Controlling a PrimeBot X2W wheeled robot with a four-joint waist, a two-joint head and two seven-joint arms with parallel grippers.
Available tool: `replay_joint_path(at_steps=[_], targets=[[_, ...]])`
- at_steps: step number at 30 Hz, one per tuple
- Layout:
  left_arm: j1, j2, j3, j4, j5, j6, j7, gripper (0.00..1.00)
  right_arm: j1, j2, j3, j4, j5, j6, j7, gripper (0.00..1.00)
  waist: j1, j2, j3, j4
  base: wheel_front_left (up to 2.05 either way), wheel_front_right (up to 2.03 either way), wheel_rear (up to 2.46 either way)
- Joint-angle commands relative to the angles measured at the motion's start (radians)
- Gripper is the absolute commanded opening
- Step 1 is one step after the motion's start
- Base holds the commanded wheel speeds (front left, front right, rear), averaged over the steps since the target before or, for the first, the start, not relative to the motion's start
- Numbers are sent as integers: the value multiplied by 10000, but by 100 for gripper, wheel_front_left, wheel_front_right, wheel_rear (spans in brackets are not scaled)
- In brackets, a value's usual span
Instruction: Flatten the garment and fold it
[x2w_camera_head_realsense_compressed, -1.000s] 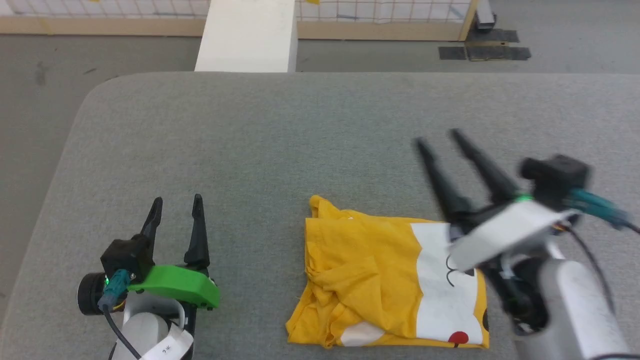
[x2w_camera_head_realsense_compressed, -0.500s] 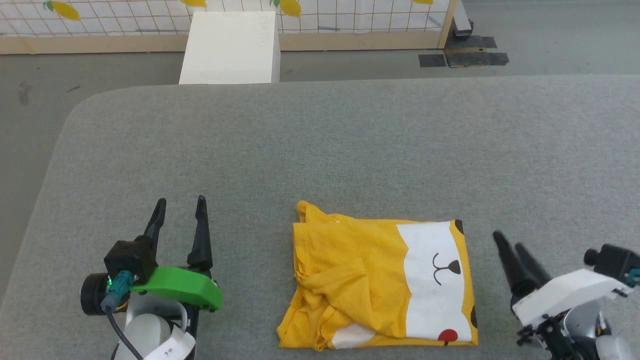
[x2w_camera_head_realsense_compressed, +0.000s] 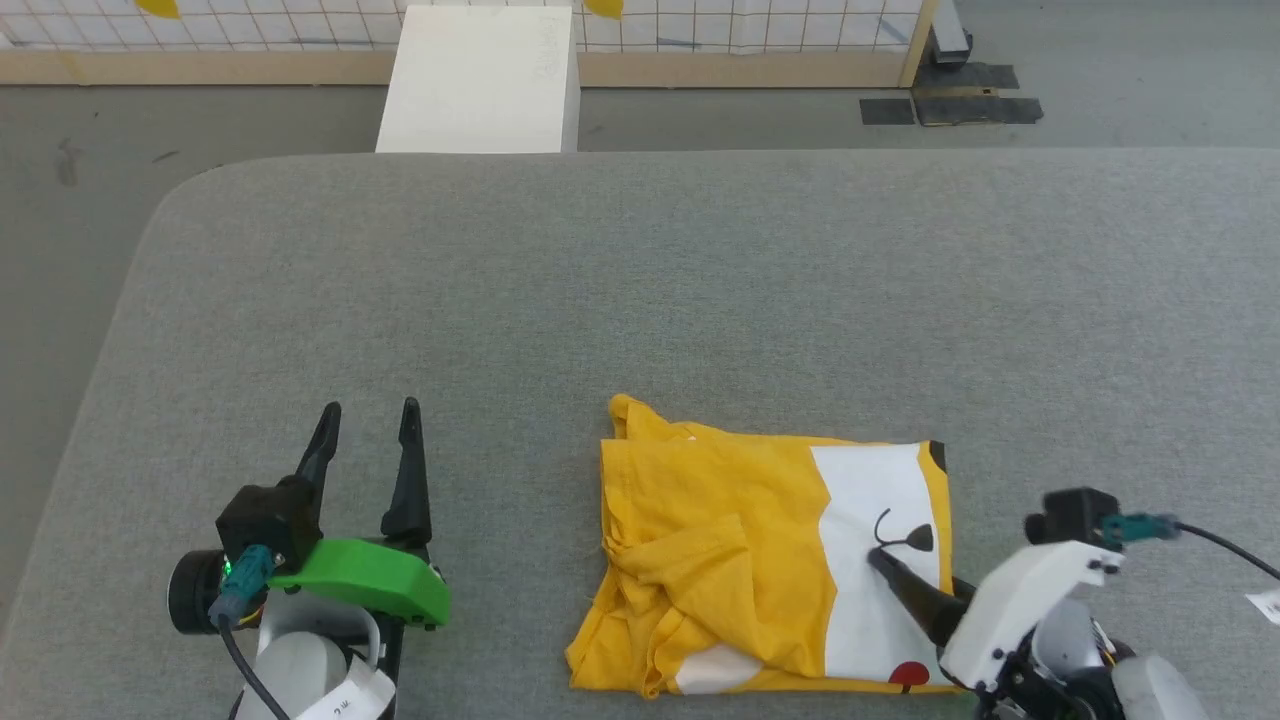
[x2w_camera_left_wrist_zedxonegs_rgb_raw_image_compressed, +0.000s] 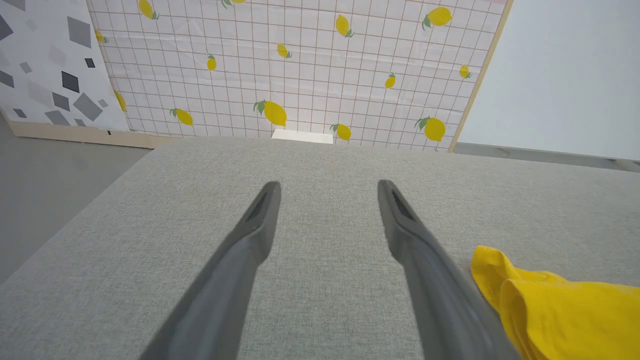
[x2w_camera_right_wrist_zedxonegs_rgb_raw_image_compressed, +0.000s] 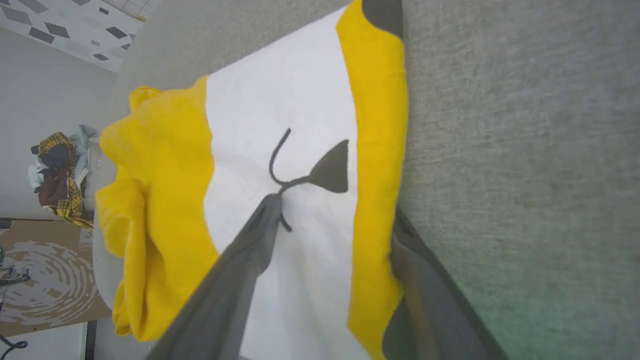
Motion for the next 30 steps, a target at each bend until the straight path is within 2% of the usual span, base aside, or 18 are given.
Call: replay_joint_path(at_steps=[1,2,3,4,8,13,15,20,24,30], targets=[[-45,-26,-8,18,-13,-33,-47,100,-78,51,206,181,-203,-13,211,87,0,0,33,52,0,0,0],[-55,-26,-14,20,-19,-32,-47,100,-127,51,238,185,-290,-13,229,42,0,0,44,73,0,0,0],[-68,-26,-21,22,-25,-32,-47,100,-187,51,289,155,-477,-13,216,24,0,0,60,100,0,0,0],[-78,-26,-22,24,-27,-31,-47,100,-227,51,312,115,-636,-13,177,0,0,0,71,115,0,0,0],[-85,-26,31,4,-16,-18,-47,100,-362,51,332,-288,-1683,-13,-24,0,0,0,110,92,0,0,0],[-1,-26,172,-131,52,31,-47,100,-763,-19,458,-1242,-3882,-13,-100,0,0,0,265,-344,0,0,0],[-1,-22,220,-207,81,30,-47,100,-1029,-282,684,-1587,-4648,-13,-4,0,0,0,370,-637,0,0,0],[-163,11,258,-468,237,-8,-47,100,-2048,-1598,1208,-2009,-6330,-13,96,0,0,0,846,-1577,0,0,0],[-465,47,179,-802,374,-42,-47,100,-2943,-2281,1039,-1863,-6922,-13,32,0,0,0,1416,-2353,0,0,0],[-991,388,43,-1292,707,-73,-47,100,-4254,-2921,325,-1091,-7526,-13,-355,0,0,0,2449,-3485,0,0,0]])
